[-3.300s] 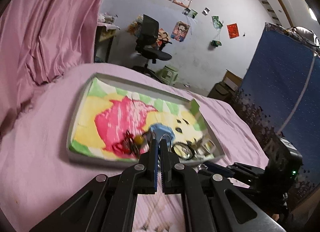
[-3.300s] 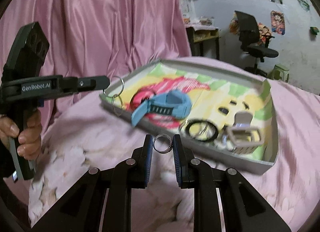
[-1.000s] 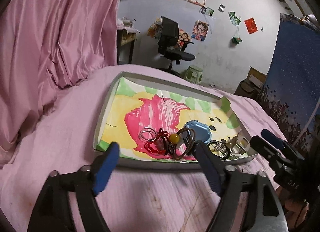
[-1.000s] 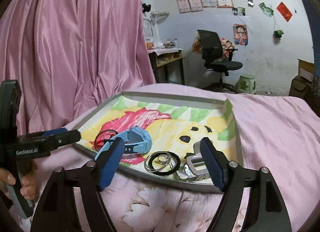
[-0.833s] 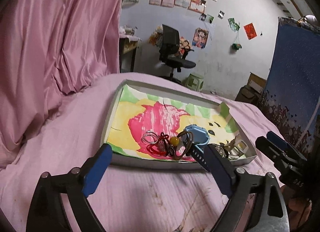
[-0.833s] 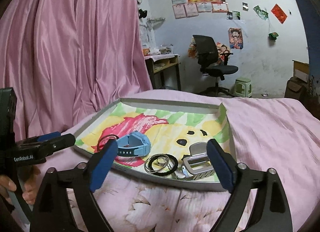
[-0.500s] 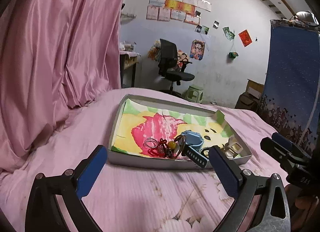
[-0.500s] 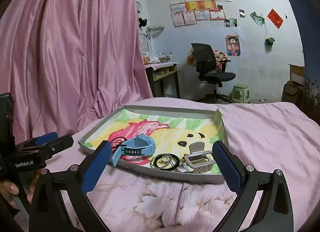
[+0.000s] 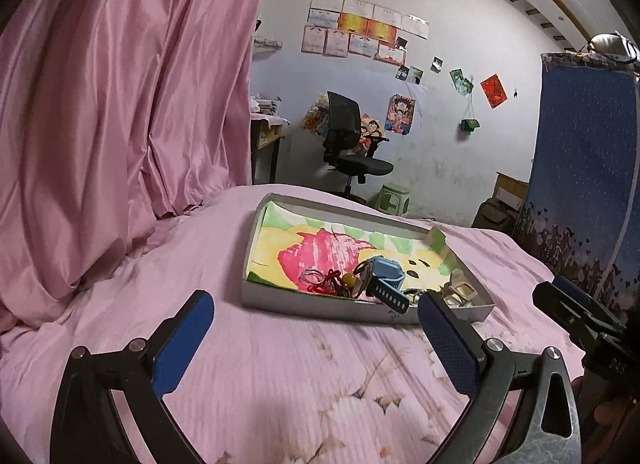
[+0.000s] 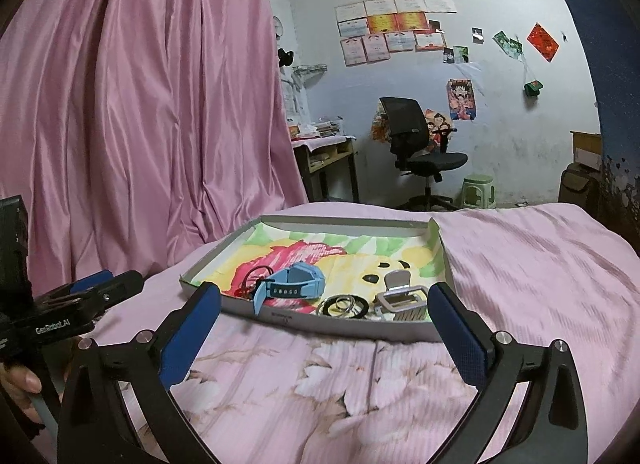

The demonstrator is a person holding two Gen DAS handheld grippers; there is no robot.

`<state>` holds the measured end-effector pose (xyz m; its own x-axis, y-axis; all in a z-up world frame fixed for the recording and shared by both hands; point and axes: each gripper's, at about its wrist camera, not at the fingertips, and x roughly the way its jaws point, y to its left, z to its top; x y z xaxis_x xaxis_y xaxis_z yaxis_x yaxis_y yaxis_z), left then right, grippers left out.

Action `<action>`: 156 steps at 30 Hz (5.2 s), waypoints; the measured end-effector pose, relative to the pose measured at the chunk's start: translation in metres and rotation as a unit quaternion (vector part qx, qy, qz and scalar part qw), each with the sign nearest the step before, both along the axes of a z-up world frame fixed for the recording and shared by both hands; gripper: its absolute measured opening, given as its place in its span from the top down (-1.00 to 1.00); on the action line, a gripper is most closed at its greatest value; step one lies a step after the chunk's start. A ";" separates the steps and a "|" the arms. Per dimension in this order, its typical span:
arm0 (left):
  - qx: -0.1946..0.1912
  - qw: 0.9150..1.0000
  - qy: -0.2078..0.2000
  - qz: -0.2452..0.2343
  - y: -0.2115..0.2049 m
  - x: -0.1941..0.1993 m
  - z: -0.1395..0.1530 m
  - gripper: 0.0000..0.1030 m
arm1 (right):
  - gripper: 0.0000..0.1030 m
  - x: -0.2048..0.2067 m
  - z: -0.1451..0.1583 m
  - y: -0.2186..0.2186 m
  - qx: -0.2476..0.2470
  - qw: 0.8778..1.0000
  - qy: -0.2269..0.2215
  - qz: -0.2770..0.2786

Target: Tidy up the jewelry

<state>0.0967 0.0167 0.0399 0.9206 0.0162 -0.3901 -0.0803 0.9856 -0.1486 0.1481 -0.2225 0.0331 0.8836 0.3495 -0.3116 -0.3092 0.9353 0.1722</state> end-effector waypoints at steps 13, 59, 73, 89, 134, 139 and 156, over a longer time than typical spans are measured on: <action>0.016 1.000 0.004 -0.008 -0.003 -0.035 -0.012 -0.99 | -0.97 -0.038 -0.015 -0.002 -0.002 1.000 0.014 -0.008; 0.024 1.000 -0.018 -0.001 0.000 -0.072 -0.032 -0.99 | -0.97 -0.084 -0.035 0.006 -0.028 0.998 -0.015 -0.055; 0.025 1.000 -0.019 -0.001 0.001 -0.072 -0.032 -0.99 | -0.97 -0.084 -0.035 0.006 -0.027 0.998 -0.015 -0.055; 0.025 1.000 -0.019 -0.001 0.000 -0.073 -0.033 -0.99 | -0.97 -0.085 -0.035 0.006 -0.027 0.998 -0.015 -0.055; 0.025 0.999 -0.021 -0.001 -0.001 -0.074 -0.035 -0.99 | -0.97 -0.085 -0.036 0.006 -0.027 0.998 -0.016 -0.055; 0.026 0.999 -0.020 -0.001 -0.001 -0.074 -0.035 -0.99 | -0.97 -0.085 -0.036 0.006 -0.027 0.998 -0.016 -0.054; 0.031 0.999 -0.023 0.019 -0.002 -0.071 -0.032 -0.99 | -0.97 -0.085 -0.037 0.007 -0.028 0.998 -0.015 -0.054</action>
